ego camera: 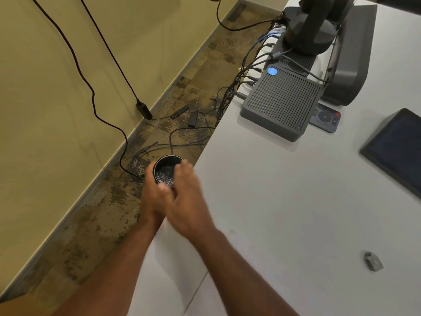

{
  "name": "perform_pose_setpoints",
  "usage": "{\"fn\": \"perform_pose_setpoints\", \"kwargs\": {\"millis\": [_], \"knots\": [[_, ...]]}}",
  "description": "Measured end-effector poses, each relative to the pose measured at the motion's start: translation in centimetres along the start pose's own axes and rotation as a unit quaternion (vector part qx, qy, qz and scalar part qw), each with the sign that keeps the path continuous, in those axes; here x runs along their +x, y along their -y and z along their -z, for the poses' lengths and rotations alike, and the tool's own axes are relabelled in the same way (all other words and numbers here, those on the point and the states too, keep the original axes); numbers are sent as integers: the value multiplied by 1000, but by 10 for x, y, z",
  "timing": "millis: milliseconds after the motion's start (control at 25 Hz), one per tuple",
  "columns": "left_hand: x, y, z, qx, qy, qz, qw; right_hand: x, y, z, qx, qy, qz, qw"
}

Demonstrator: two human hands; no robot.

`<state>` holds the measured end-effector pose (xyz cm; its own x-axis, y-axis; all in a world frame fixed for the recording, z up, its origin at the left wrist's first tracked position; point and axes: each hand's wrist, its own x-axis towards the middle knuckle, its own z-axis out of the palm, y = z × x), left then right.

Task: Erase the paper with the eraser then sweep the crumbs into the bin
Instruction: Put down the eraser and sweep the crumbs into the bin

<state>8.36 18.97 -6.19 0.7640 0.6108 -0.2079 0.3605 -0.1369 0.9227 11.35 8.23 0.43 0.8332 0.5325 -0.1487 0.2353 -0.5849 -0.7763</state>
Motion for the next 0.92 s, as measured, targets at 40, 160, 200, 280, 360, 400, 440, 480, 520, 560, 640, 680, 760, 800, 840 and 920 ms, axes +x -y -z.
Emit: {"fn": "perform_pose_setpoints", "kwargs": {"millis": [40,160,200,280,360,400,440,480,520,560,640,680,760,800,840,920], "knots": [[0,1,0,23,-5,-8,1000,2,-15,16,-37,-69,-41,996],[-3,3,2,39,-5,-16,999,1,-74,65,-189,-190,-251,930],[-3,5,2,33,-1,-18,999,6,-86,77,-190,-172,-295,920],[-3,5,2,28,1,-26,999,24,-91,79,-200,-131,-273,932],[-2,4,0,22,-1,-25,999,40,-77,57,-238,-90,-174,951],[-2,3,0,22,-7,-26,999,42,-66,43,-250,-63,-114,959],[-2,3,0,22,-11,-32,999,40,-53,27,-243,-29,-50,968],[-2,2,0,21,-10,-35,999,32,-39,12,-216,14,12,976],[0,1,0,20,-6,-33,999,23,-25,3,-171,63,61,981],[1,1,0,25,-4,-26,999,12,-13,0,-106,95,89,986],[1,-2,0,45,-12,-23,999,-2,-10,8,-6,18,67,998],[0,-1,0,46,-15,-27,998,-7,-18,15,-34,-69,6,997],[-3,0,0,36,-16,-23,999,-22,-49,32,-163,-166,-200,952],[-4,1,0,35,-14,-20,999,-30,-59,40,-189,-153,-291,925],[-5,1,-1,37,-14,-17,999,-37,-62,39,-196,-131,-340,911],[-5,-1,-2,38,-20,-13,999,-38,-48,18,-199,-118,-300,926]]}}
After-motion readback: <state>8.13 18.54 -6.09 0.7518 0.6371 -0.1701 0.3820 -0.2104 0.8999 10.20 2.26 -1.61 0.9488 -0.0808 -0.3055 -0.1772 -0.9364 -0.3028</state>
